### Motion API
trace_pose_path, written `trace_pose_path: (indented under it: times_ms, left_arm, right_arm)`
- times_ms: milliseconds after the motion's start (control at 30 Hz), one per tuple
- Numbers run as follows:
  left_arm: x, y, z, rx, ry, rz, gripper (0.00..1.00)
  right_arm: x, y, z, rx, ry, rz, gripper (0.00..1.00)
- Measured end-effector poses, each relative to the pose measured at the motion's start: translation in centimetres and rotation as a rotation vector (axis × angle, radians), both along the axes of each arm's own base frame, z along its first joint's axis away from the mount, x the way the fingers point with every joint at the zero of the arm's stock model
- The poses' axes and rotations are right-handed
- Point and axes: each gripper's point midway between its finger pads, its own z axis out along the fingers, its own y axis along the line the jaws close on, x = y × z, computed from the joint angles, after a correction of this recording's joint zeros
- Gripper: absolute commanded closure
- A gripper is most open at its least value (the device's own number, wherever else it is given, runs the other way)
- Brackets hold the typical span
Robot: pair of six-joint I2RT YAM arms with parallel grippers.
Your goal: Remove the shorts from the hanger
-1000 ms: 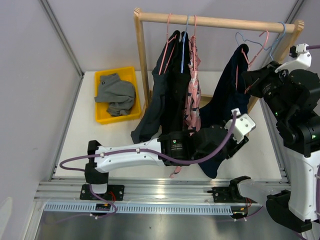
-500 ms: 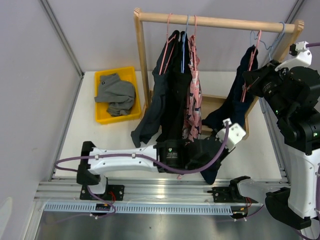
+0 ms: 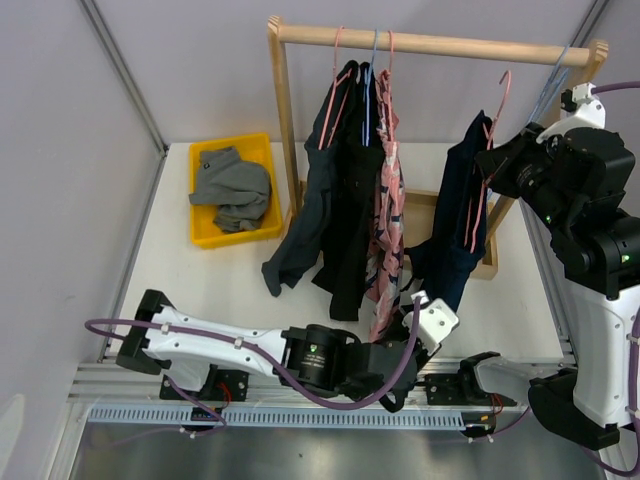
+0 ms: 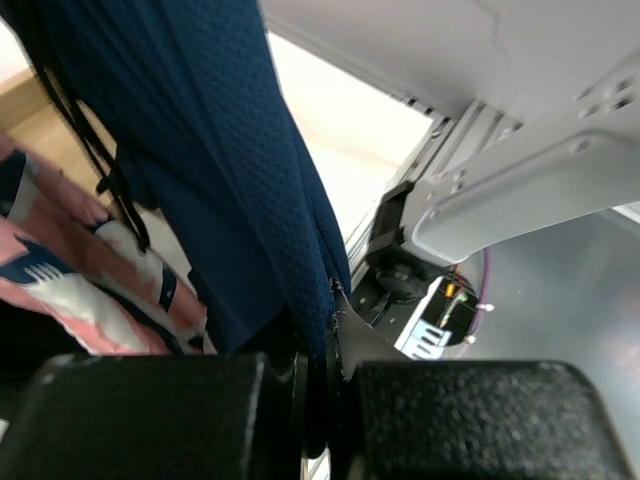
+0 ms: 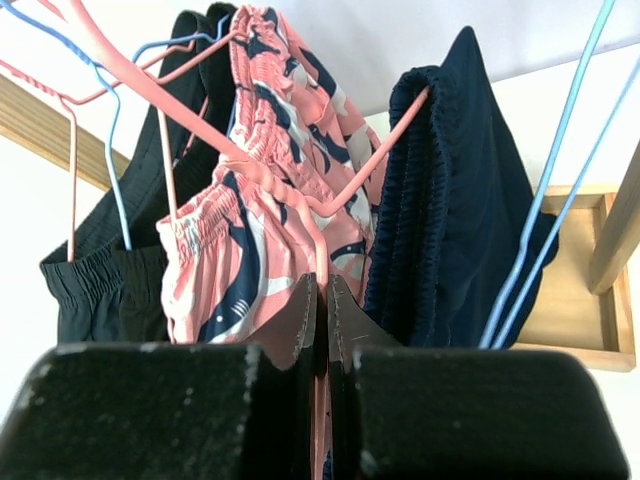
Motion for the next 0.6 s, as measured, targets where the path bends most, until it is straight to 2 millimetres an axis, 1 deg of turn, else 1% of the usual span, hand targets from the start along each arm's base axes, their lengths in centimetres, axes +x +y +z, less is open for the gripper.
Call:
trace_pose_path:
  times_ms: [67,200,433,600]
  left_arm:
    - [0.2,0.2,-0.7,0.012,-0.004,0.015,1.00]
    - [0.2,-0.3,-1.1,0.007,-0.004,0.025,1.00]
    - [-0.7,-1.3,-2.2,0.004,-0.011,0.030,1.00]
    - [-2.2,-1.4,-2.7,0.011,-0.030,0.031,1.00]
  right_arm:
    - [-0.1,0.1,-0.3,-0.002,0.011,0.007,1.00]
    - [-0.2,0.0,-0.5,-0.003,0.023,0.005,1.00]
    - [-1.0,-0.3,-0.7,-0.016,0.048,0.008,1.00]
    - [-1.0,-0.4,-0.2,-0.015,0.048,0.007,1.00]
